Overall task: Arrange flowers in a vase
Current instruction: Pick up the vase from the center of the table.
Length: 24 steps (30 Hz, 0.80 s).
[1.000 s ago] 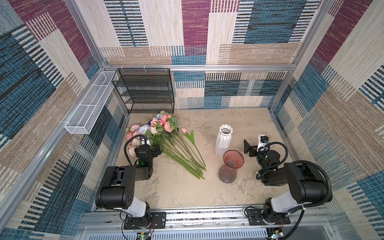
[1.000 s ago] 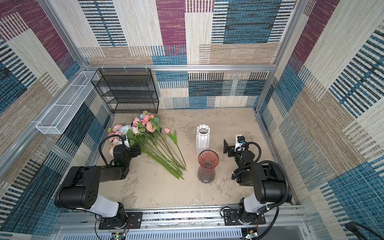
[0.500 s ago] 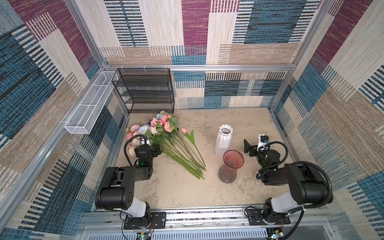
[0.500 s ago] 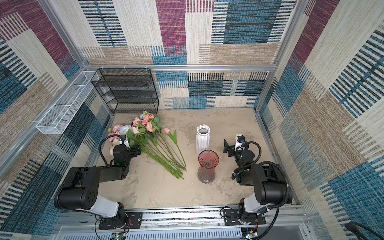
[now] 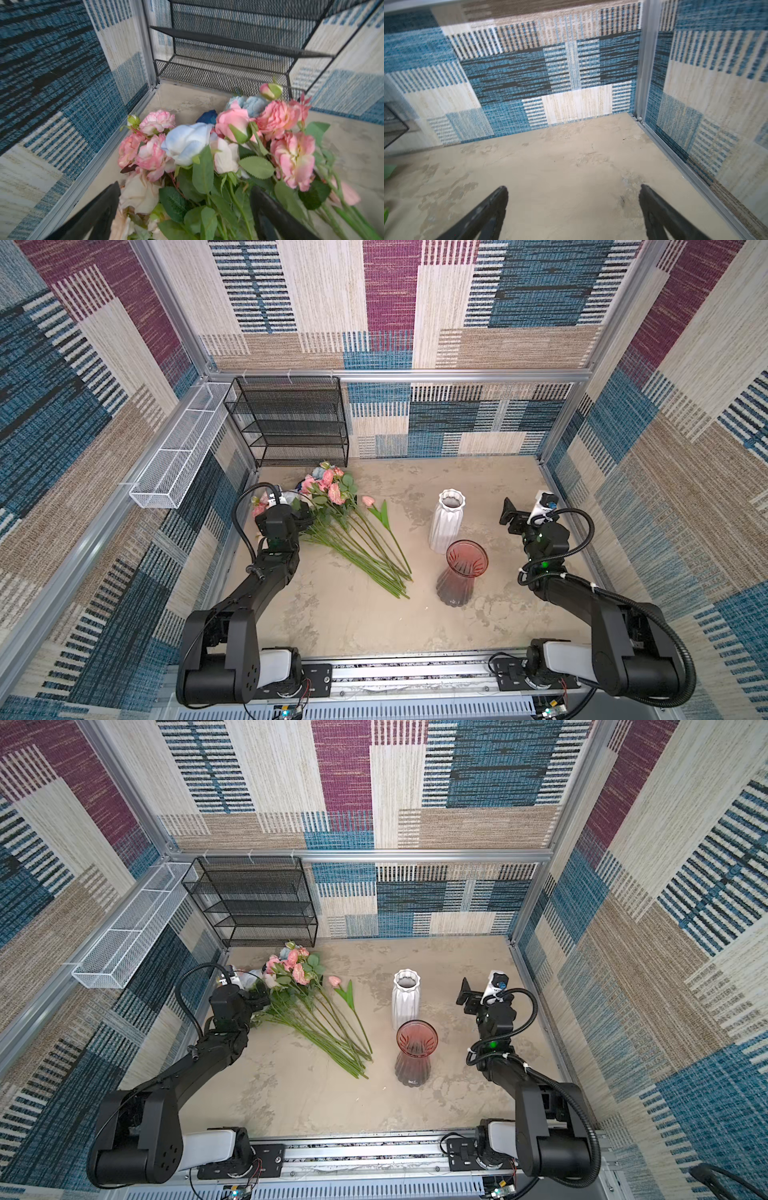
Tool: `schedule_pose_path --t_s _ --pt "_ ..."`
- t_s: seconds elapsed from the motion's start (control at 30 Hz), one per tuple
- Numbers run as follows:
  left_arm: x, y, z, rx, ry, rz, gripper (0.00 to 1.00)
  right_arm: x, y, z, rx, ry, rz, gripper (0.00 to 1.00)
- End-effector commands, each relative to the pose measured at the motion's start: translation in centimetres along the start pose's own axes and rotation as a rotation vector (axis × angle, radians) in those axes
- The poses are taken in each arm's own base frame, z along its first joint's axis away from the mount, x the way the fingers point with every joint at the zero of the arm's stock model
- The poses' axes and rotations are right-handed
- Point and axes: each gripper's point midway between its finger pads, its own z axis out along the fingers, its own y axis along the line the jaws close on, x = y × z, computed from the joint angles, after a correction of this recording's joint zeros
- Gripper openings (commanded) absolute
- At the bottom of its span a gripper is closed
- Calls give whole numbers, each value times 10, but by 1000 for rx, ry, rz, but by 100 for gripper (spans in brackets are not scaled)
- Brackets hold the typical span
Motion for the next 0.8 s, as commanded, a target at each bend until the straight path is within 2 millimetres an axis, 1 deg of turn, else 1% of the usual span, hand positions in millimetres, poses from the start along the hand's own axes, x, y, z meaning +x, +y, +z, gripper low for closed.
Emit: schedule_pose_path --t_s 0.0,0.03,0.07,0.1,0.13,0.17,0.27,0.37,0.4,0.5,0.53,0.67,0.77 --pt "-14 13 -7 -50 28 -226 99 -1 -44 -3 269 5 223 100" --pt "-18 18 -12 -69 41 -316 99 0 -55 -4 346 12 301 100" --pt "-14 30 -18 -134 61 -418 99 7 -64 -7 420 45 383 100" --pt "-5 45 -28 -218 97 -534 99 14 -67 -7 456 81 437 100" --pt "1 55 -34 -255 118 -636 99 14 -60 -3 408 105 421 100" --pt "1 53 -36 -217 126 -665 99 14 -52 0 361 118 407 100" --pt "-5 34 -34 -25 122 -714 99 15 -38 4 275 147 415 100" --pt "-17 13 -39 139 93 -753 99 7 -17 8 164 179 383 100" --pt "-24 5 -41 192 81 -769 99 5 -11 9 140 200 372 100" --pt "-36 -18 -48 316 129 -745 99 -7 5 6 59 210 363 100" --pt "-38 -27 -51 351 168 -728 99 -12 10 3 26 208 362 100" --pt "-34 -58 -64 456 294 -646 99 -28 31 -5 -79 226 338 100" --pt "-32 -81 -80 515 357 -568 99 -38 55 -12 -198 244 295 100"
